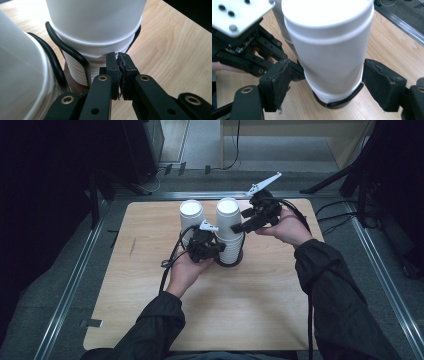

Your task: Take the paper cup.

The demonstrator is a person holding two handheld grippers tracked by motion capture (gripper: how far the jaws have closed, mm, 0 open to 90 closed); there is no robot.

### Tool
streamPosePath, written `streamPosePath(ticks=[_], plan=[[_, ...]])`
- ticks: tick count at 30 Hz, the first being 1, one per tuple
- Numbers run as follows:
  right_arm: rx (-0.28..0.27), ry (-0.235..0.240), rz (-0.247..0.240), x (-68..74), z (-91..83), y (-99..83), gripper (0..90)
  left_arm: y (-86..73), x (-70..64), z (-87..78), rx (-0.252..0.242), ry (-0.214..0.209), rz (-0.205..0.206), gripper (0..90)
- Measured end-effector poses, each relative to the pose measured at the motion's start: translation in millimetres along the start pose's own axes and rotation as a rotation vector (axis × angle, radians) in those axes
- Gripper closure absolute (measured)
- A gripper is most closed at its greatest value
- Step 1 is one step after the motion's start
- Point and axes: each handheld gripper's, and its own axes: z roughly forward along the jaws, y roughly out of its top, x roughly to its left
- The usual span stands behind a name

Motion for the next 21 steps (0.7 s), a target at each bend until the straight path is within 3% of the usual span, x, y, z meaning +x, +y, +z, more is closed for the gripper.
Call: streamPosePath(ticks=[7,9,14,18,21], plan=[[0.024,-0.008,-0.031,1.0,6.6,22.8,16.7,-0.4,0.9,-0.4,-0.003,0.004,-0.007,88.3],[0.05,-0.038,-0.052,3.5,11.5,33.9,15.5,-0.5,0.9,-0.6,-0.005,0.006,-0.006,88.3],[0.084,-0.061,-0.063,7.7,20.2,47.7,14.1,-0.6,1.7,-0.6,-0.005,0.0,-0.01,88.3],[0.099,-0.091,-0.094,11.4,25.3,53.2,22.5,-0.8,2.5,-1.1,-0.003,-0.002,-0.01,88.3],[0.107,-0.097,-0.09,12.6,25.4,54.3,23.2,-1.1,2.9,-1.2,-0.004,-0.001,-0.01,88.3]])
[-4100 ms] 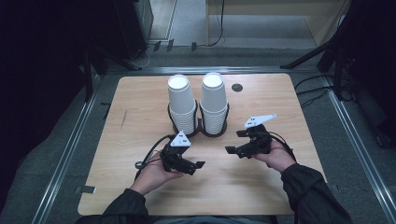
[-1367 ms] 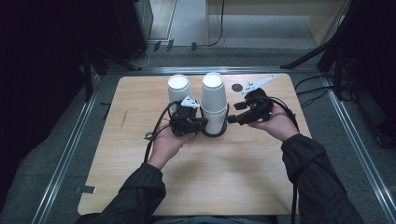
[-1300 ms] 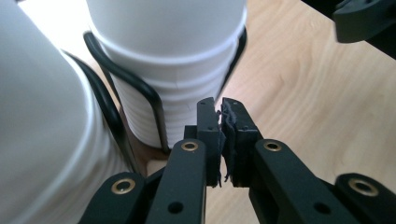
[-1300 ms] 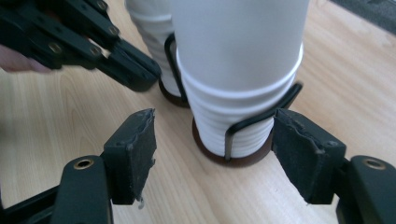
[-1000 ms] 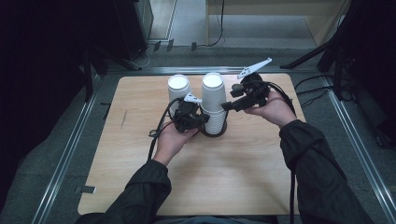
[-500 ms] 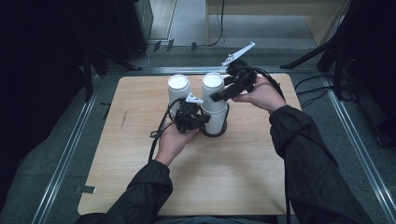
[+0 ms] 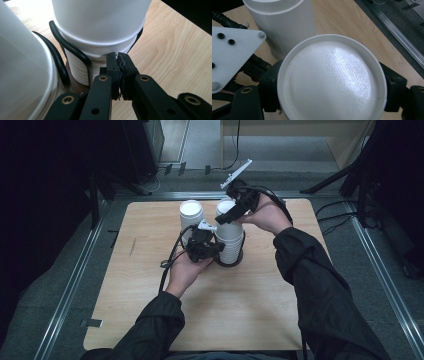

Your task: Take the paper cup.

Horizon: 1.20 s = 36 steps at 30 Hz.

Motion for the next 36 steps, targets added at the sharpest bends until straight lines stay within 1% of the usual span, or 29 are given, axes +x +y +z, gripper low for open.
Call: streamPosePath(ticks=[2,6,11,16,19,20,21,25,27,29,30,31,34,35,36], plan=[[0.002,0.001,-0.004,0.2,-0.3,0.2,23.4,-0.3,0.4,0.1,0.0,-0.004,-0.003,88.2],[0.025,-0.003,-0.001,0.6,-0.6,3.0,23.8,-0.4,0.5,0.3,-0.002,-0.006,-0.009,88.1],[0.022,-0.007,0.008,0.3,-2.7,4.3,24.2,-0.3,0.2,0.3,-0.002,-0.005,-0.006,87.2],[0.012,-0.004,0.017,-0.7,-6.7,5.9,24.3,-0.5,0.2,0.2,-0.002,-0.013,-0.002,85.4],[0.01,0.002,0.02,0.0,-14.1,10.4,24.3,-0.6,0.6,0.1,-0.003,-0.019,-0.01,85.3],[0.01,0.002,0.02,0.0,-14.1,10.4,24.3,-0.6,0.6,0.1,-0.003,-0.019,-0.01,85.3],[0.004,0.003,0.021,0.6,-20.1,14.1,24.3,-0.6,0.7,0.1,-0.002,-0.019,-0.01,85.1],[0.003,0.002,0.02,2.3,-31.8,20.6,24.4,-0.6,1.4,0.2,-0.003,-0.029,-0.012,83.9],[-0.007,0.003,0.022,3.3,-38.5,24.0,24.4,-0.7,2.4,0.0,0.002,-0.036,-0.005,82.9],[-0.014,0.001,0.026,5.3,-44.1,27.6,24.4,-0.7,2.9,-0.1,0.0,-0.038,-0.009,82.6],[-0.014,0.001,0.026,5.3,-44.1,27.6,24.4,-0.7,2.9,-0.1,0.0,-0.038,-0.009,82.5],[-0.012,-0.001,0.02,6.9,-50.0,31.9,24.4,-0.6,4.0,-0.3,0.003,-0.049,-0.013,82.1],[-0.011,-0.006,0.023,8.5,-58.8,37.2,24.4,-0.7,4.3,-0.8,0.005,-0.049,-0.004,81.3],[-0.016,-0.006,0.024,9.2,-62.1,39.1,24.4,-0.6,4.5,-0.9,0.007,-0.052,-0.007,81.0],[-0.019,-0.006,0.018,9.9,-65.5,40.6,24.4,-0.5,4.5,-1.1,0.008,-0.051,-0.004,80.9]])
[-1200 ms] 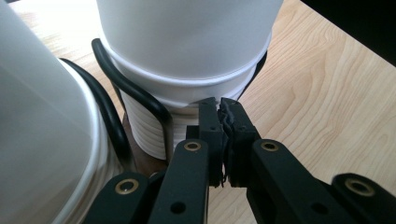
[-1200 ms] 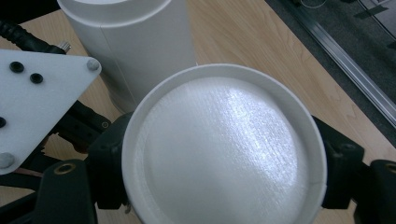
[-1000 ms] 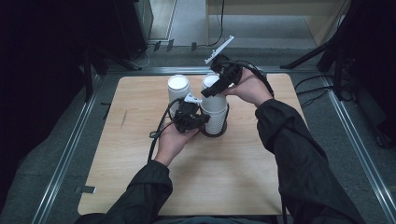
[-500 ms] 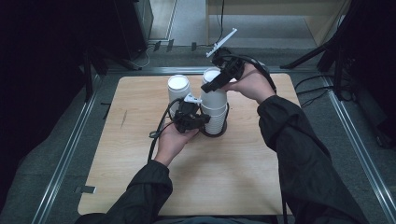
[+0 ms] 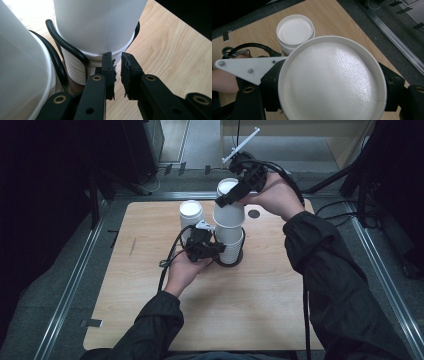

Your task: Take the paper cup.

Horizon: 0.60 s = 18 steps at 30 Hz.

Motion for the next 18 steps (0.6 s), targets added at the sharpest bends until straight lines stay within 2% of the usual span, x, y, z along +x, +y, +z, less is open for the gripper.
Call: streamPosePath(ticks=[6,9,13,14,15,18], plan=[[-0.016,0.015,-0.041,6.0,-18.6,2.9,24.5,-0.1,-0.3,0.6,0.008,-0.003,0.006,79.0],[-0.011,0.014,-0.045,9.5,-27.5,1.8,24.5,-0.5,-1.0,0.5,0.009,-0.004,0.008,77.6],[-0.012,0.01,-0.051,11.4,-35.9,-1.4,24.5,-1.2,-1.2,0.3,0.008,-0.027,0.011,73.3],[-0.013,0.012,-0.054,11.5,-39.0,-3.3,24.5,-1.4,-1.3,-0.4,0.006,-0.045,0.007,73.3],[-0.035,0.048,-0.046,10.3,-45.9,-9.5,24.5,-1.7,-2.3,-1.5,-0.001,-0.046,0.016,71.6],[-0.046,0.054,-0.044,10.9,-52.6,-18.4,24.5,-2.1,-3.5,-3.3,0.006,-0.065,0.032,67.2]])
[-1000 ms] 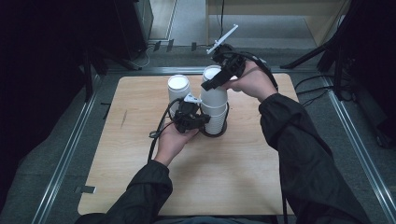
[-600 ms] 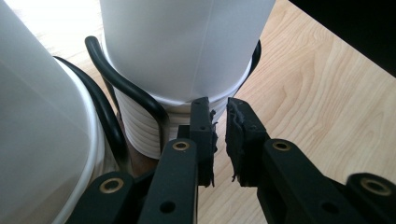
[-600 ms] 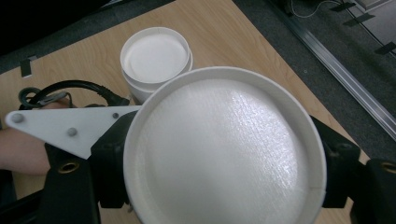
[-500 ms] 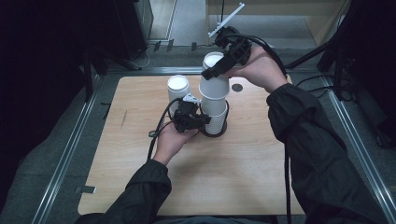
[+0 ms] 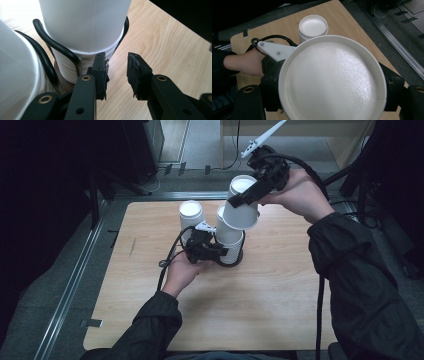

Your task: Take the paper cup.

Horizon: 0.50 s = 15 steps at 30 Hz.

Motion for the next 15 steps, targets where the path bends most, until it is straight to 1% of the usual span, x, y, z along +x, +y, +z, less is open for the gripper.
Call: streamPosePath(ticks=[2,3,4,6,7,8,10,11,13,14,15], plan=[[-0.003,0.0,-0.003,0.6,-1.6,-3.2,24.5,-0.1,-0.3,-0.7,0.006,-0.004,0.004,63.5],[-0.009,0.011,0.004,3.5,-4.8,-10.4,24.5,-0.8,-1.3,-2.5,0.01,-0.008,0.018,62.1],[-0.015,0.015,0.008,4.9,-5.8,-12.7,24.5,-1.3,-2.2,-3.3,0.006,-0.002,0.021,60.9],[-0.019,0.03,0.01,9.3,-6.8,-19.4,24.5,-1.4,-2.7,-5.3,0.012,-0.009,0.022,59.8],[-0.013,0.029,0.003,12.6,-7.2,-23.9,24.5,-2.2,-4.0,-8.7,0.005,-0.021,0.029,59.2],[-0.013,0.029,0.003,12.6,-7.2,-23.9,24.5,-2.2,-4.0,-8.7,0.005,-0.021,0.029,58.4],[-0.015,0.029,-0.006,16.8,-8.9,-31.4,24.5,-2.2,-4.2,-11.6,-0.005,-0.032,0.032,57.9],[-0.024,0.037,-0.008,20.5,-11.3,-38.9,24.5,-2.0,-4.4,-12.6,-0.01,-0.045,0.028,57.1],[-0.031,0.041,-0.001,23.3,-13.4,-46.2,24.5,-2.1,-4.8,-12.8,-0.009,-0.046,0.032,56.2],[-0.038,0.038,-0.006,25.1,-14.6,-49.9,24.5,-2.7,-5.5,-12.7,0.001,-0.051,0.043,55.3],[-0.038,0.038,-0.006,25.1,-14.6,-49.9,24.5,-2.7,-5.5,-12.7,0.001,-0.051,0.043,54.3]])
